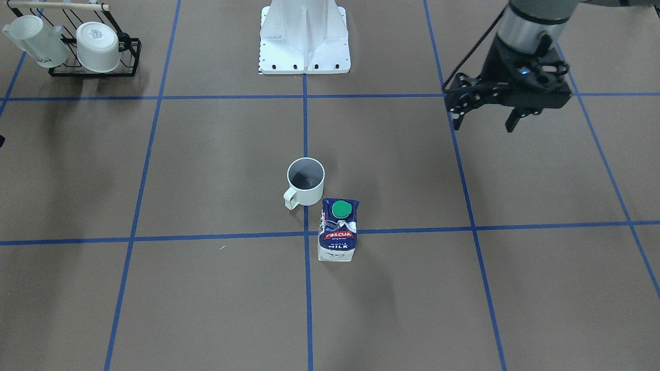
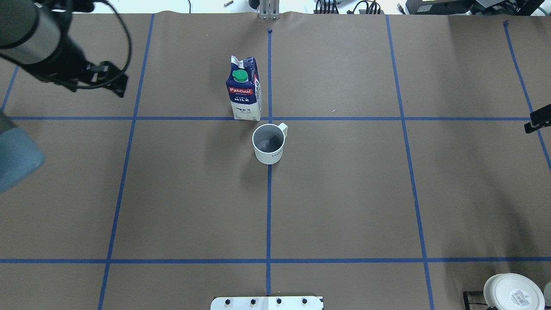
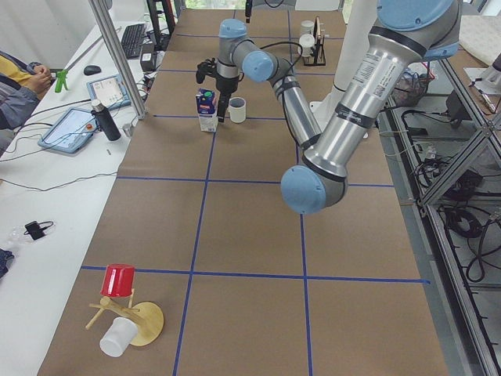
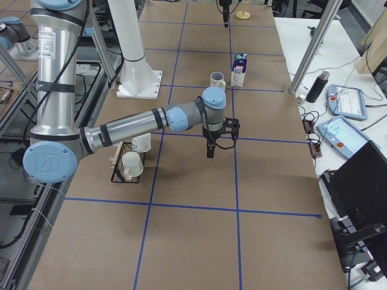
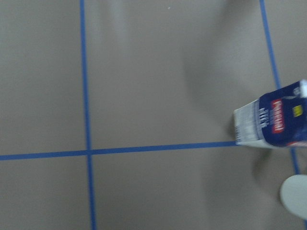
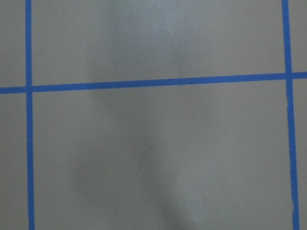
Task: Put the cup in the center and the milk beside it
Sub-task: 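Release the milk carton and withdraw the left arm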
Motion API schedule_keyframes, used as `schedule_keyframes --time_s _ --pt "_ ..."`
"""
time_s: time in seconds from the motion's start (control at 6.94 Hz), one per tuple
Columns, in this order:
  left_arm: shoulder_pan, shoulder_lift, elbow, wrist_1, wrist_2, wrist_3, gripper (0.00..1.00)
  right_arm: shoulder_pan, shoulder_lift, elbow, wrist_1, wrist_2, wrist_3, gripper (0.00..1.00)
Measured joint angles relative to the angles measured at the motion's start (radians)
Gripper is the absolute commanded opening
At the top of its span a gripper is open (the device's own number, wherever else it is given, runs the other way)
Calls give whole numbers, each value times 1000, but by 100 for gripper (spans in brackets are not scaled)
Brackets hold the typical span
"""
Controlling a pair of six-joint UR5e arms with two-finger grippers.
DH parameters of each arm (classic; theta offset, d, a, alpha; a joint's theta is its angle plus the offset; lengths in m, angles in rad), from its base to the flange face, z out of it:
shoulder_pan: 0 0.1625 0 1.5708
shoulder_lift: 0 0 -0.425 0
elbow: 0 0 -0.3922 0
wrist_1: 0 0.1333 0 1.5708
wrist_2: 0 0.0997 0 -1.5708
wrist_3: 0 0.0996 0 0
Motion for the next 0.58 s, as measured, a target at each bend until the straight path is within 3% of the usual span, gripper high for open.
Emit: schedule_keyframes --time_s 0.29,0.58 --pt "-147 256 -19 -78 -78 307 98 70 0 -61 2 8 -158 100" --pt "-201 420 106 -389 -169 305 98 138 -22 -9 -3 68 -205 100"
